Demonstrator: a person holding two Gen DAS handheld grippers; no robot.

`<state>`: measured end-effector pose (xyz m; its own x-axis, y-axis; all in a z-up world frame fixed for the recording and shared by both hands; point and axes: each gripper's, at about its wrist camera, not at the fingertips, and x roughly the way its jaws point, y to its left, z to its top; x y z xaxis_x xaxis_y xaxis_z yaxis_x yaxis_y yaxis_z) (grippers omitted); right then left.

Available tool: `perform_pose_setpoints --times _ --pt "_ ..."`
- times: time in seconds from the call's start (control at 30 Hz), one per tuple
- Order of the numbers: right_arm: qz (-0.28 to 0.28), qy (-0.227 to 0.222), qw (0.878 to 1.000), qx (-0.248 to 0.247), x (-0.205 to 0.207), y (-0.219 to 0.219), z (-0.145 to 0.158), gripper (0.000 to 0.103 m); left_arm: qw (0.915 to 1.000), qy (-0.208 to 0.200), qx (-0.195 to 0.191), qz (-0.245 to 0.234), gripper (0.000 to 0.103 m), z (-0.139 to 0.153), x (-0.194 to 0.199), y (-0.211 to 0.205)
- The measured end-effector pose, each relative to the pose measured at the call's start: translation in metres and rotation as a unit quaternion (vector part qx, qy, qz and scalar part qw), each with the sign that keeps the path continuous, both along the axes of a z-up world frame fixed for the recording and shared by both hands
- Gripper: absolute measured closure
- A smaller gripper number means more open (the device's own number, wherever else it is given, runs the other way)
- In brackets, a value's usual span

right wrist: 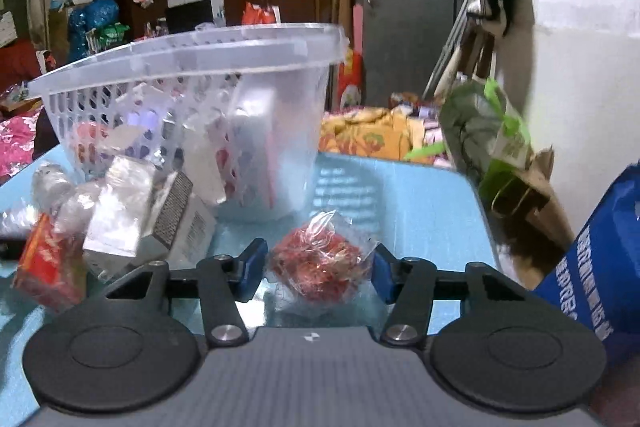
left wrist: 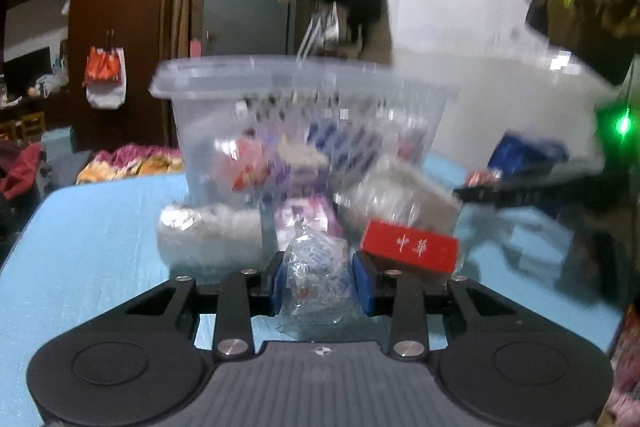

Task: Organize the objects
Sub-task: 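Drop both items into the basket and reach toward the remaining bagged snacks, then drop a clear bag with the left tool while the right drops the red-netted bag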

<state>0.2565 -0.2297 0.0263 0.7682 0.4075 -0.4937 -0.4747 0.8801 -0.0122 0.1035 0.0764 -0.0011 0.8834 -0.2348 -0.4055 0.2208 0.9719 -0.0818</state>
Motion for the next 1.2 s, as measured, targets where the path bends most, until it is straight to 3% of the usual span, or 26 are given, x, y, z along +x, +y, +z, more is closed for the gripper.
perform_pose_setpoints --times 0.17,0.4,0.6,0.73,0.8,0.9,0.97,1.03,1.2 --pt "0.007 -0.045 0.999 0.001 -0.011 0.002 0.005 0.046 0.9994 -0.034 0.002 0.005 0.064 0.001 -0.01 -0.002" --pt "0.005 -0.065 0.998 -0.004 -0.014 0.006 0.006 0.046 0.9995 -0.029 0.002 0.006 0.064 0.004 -0.008 -0.001" --pt "0.008 -0.087 0.995 0.038 -0.022 -0.005 0.01 0.046 0.9991 -0.042 0.003 0.01 0.064 0.005 -0.008 0.0" --pt "0.019 -0.131 0.989 0.072 -0.038 -0.014 0.013 0.046 0.9957 -0.086 -0.001 0.032 0.064 0.01 -0.025 0.002" --pt "0.037 -0.133 0.984 0.113 -0.047 -0.02 0.018 0.046 0.9963 -0.077 -0.023 0.032 0.064 0.022 -0.026 0.006" --pt "0.067 -0.156 0.975 0.142 -0.059 -0.013 0.044 0.046 0.9944 -0.1 -0.006 0.035 0.064 0.061 -0.02 0.003" --pt "0.077 -0.187 0.972 0.119 -0.062 0.004 0.07 0.046 0.9919 -0.122 0.002 0.035 0.064 0.09 -0.007 0.0" --pt "0.083 -0.205 0.97 0.102 -0.055 0.023 0.095 0.046 0.9922 -0.12 -0.003 0.034 0.064 0.114 0.015 0.0" --pt "0.073 -0.177 0.98 0.051 -0.003 0.06 0.135 0.046 0.996 -0.07 0.005 0.056 0.064 0.14 0.086 -0.003"
